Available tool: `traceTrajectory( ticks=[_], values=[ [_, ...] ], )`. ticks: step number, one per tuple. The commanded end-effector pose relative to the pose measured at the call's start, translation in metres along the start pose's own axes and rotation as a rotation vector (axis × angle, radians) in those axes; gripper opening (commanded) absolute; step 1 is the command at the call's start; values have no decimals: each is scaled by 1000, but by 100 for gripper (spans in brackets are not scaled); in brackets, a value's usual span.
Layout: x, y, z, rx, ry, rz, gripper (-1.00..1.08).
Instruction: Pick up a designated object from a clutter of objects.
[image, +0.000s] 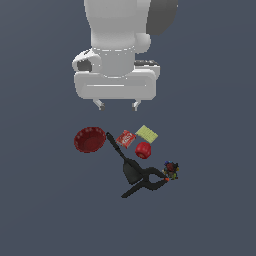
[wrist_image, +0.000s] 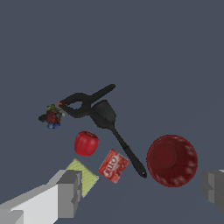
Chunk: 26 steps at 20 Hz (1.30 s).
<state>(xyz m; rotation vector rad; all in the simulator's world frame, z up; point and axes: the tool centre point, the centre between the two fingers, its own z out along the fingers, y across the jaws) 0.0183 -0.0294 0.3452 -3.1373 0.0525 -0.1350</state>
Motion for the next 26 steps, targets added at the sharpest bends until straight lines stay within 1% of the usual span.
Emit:
traceTrajectory(
  ticks=[1,10,16,21,26],
  values=[
    [0,0,0,0,0,0,100],
    [1,5,-12,16,21,-9,100],
    [1,5,-11,15,20,-13,100],
    [2,1,-2,12,16,-52,100],
    [3,-6,17,7,9,-131,100]
  ],
)
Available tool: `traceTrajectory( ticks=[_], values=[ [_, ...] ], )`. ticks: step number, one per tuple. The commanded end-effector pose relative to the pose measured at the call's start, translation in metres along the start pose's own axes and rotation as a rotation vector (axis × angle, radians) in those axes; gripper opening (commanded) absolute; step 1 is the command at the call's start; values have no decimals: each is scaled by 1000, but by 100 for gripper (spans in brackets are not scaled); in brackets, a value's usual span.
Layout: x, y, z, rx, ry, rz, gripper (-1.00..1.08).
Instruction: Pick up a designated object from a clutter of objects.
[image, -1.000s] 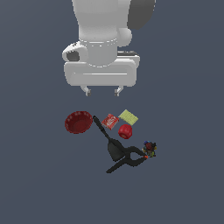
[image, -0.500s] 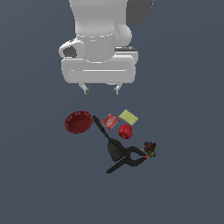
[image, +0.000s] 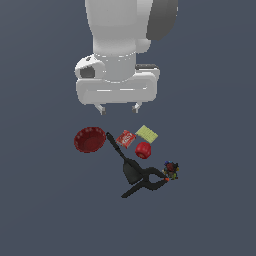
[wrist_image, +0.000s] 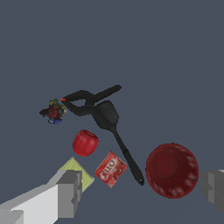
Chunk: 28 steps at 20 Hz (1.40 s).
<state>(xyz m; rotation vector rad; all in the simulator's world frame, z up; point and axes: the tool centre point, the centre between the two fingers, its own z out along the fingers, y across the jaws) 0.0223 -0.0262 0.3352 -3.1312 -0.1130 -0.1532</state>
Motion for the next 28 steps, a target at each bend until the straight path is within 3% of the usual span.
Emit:
traceTrajectory(
  ticks=[1,14,28],
  values=[
    [1,-4,11,-2,-5,-47,100],
    [-4,-41,102,-5,-46,-442,100],
    [-32,-88,198,29,-81,-892,100]
  ],
)
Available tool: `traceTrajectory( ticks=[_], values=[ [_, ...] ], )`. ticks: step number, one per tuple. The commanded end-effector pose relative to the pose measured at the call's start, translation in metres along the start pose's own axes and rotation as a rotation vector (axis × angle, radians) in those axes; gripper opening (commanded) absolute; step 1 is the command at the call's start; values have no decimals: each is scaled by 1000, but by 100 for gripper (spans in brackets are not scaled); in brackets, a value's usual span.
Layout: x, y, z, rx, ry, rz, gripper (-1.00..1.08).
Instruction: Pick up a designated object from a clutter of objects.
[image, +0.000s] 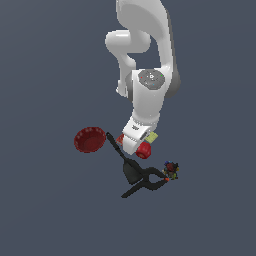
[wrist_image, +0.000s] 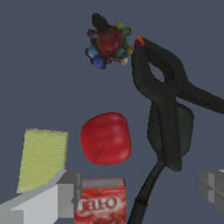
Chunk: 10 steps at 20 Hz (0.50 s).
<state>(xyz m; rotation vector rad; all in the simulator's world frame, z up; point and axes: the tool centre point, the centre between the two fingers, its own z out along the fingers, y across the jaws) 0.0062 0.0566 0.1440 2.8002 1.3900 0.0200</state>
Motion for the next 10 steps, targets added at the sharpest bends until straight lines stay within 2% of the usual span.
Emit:
traceTrajectory(
  ticks=[1,10],
  values=[
    [3,-8,13,5,-1,-67,100],
    [7,-26,40,18,-3,-201,100]
  ],
)
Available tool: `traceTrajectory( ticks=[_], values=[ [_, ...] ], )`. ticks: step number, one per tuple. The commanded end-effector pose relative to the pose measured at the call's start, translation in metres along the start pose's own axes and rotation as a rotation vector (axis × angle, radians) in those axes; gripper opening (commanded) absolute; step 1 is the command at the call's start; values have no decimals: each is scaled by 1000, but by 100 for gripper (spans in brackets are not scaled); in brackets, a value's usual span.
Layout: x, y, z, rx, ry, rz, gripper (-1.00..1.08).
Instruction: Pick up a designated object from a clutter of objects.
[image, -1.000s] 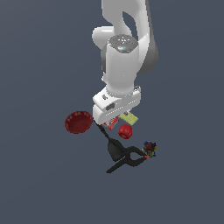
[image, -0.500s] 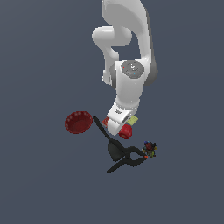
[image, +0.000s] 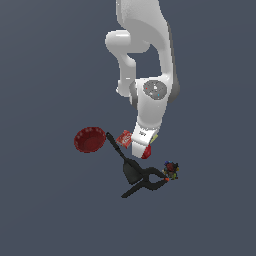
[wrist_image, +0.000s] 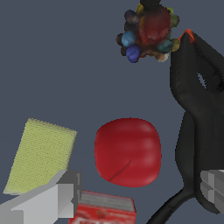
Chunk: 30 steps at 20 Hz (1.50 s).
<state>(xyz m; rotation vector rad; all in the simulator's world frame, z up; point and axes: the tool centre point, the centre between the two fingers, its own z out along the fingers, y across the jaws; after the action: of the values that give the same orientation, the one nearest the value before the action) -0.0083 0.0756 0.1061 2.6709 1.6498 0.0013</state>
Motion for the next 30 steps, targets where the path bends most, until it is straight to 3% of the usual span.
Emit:
traceTrajectory(
  ticks=[1,9,23,24,30],
  values=[
    [1,-3,4,1,0,-22,100],
    [1,-3,10,2,0,-26,100],
    [1,-4,56,2,1,-30,100],
    [1,-4,56,2,1,-30,-100],
    [1,-4,56,2,1,-30,-100]
  ],
)
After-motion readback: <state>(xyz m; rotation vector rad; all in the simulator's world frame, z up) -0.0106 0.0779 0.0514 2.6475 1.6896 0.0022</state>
